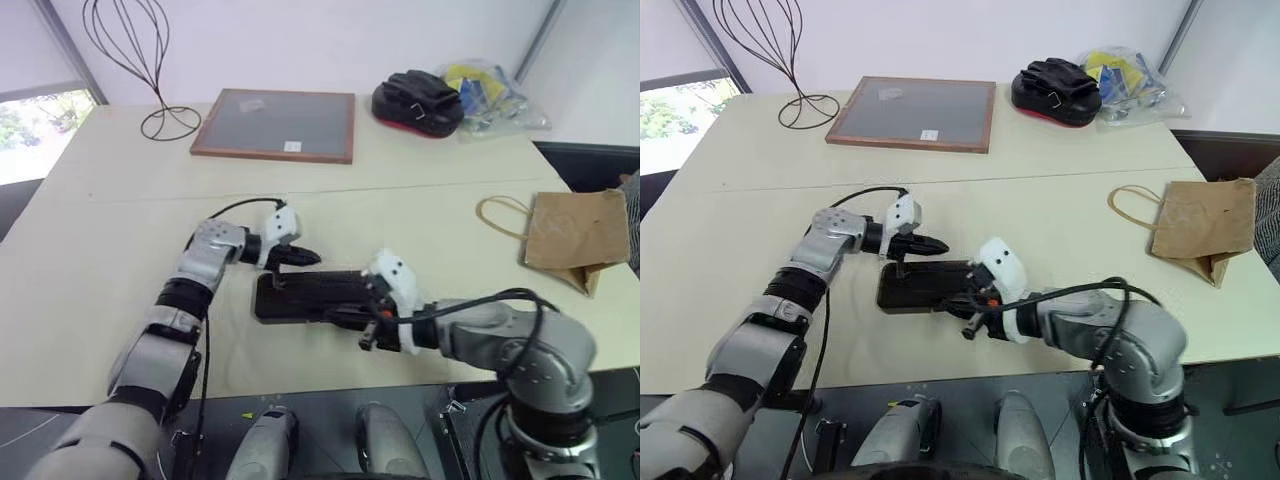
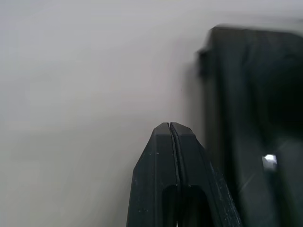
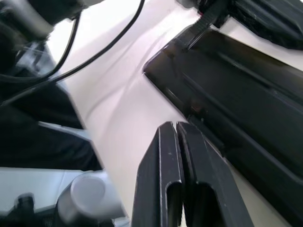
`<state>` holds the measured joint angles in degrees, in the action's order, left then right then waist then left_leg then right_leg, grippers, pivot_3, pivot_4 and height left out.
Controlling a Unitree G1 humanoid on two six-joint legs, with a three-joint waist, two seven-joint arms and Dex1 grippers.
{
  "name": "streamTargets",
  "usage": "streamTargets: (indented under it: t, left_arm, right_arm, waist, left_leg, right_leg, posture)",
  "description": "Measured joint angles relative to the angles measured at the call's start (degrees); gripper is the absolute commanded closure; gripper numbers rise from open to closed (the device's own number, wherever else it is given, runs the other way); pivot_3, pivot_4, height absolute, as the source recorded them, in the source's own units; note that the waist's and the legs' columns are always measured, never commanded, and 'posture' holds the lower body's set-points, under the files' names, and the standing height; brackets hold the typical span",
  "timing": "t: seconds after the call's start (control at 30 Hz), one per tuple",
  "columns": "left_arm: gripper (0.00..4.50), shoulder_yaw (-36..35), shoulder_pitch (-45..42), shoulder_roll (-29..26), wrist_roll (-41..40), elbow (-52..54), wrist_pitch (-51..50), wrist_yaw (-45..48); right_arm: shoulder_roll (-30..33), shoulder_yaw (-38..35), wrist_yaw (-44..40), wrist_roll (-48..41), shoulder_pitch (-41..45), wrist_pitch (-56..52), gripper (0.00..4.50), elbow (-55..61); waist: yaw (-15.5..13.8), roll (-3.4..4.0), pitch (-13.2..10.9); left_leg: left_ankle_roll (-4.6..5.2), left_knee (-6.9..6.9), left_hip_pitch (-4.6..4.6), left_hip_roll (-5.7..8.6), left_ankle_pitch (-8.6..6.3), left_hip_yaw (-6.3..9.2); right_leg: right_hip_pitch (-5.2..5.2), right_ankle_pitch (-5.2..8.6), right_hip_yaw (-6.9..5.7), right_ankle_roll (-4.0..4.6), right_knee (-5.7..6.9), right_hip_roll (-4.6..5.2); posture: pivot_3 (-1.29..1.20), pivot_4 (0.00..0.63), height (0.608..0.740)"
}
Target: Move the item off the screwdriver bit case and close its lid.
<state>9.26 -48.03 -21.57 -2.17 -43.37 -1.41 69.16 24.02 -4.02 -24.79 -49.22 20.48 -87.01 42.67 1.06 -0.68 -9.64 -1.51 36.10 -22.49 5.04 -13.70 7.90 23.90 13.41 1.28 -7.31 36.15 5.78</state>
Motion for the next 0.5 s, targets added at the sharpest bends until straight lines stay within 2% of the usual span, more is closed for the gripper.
streamTargets:
  t: [0.1, 0.2, 0.37, 0.5]
  left_arm:
    - [4.50, -4.47, 0.22, -2.79, -2.76, 4.88, -4.03, -3.08]
    - [4.50, -8.48, 3.65, -4.90, -7.17, 17.23, -11.24, -4.99]
    - [4.50, -13.01, 22.19, -9.74, -16.47, 45.57, -30.29, -9.24]
    - [4.50, -18.02, 34.28, -12.30, -23.75, 62.17, -41.86, -13.84]
  right_arm:
    - [3.96, -3.68, -1.94, -1.95, 1.59, 0.34, 4.42, -0.08]
    - [7.80, -5.86, -3.49, -2.87, 3.12, 1.82, 4.42, -0.51]
    - [15.43, -6.98, -7.32, -2.96, 3.10, 6.46, 4.42, -3.14]
    - [19.38, -6.58, -10.19, -2.37, 2.78, 11.00, 4.42, -5.65]
  waist:
    - [-0.14, -0.03, -0.02]
    - [-0.16, -0.03, -0.03]
    - [0.28, -0.01, -0.06]
    - [-0.52, -0.06, -0.14]
  left_leg:
    - [0.00, -0.02, -0.06, 0.00, 0.00, 0.00]
    - [0.00, -0.04, -0.09, 0.02, 0.00, -0.05]
    - [0.03, -0.11, -0.10, -0.01, -0.03, -0.16]
    - [0.02, -0.05, -0.12, -0.02, -0.03, -0.13]
  right_leg:
    - [0.05, 0.00, 0.00, 0.00, -0.01, 0.03]
    - [0.07, 0.02, 0.01, -0.03, -0.04, 0.09]
    - [0.19, 0.02, 0.13, -0.02, -0.04, 0.11]
    - [0.11, 0.03, 0.10, 0.00, -0.07, 0.12]
  posture:
    - [0.00, 0.150, 0.734]
    - [0.00, 0.150, 0.734]
    - [0.00, 0.150, 0.734]
    - [0.00, 0.150, 0.734]
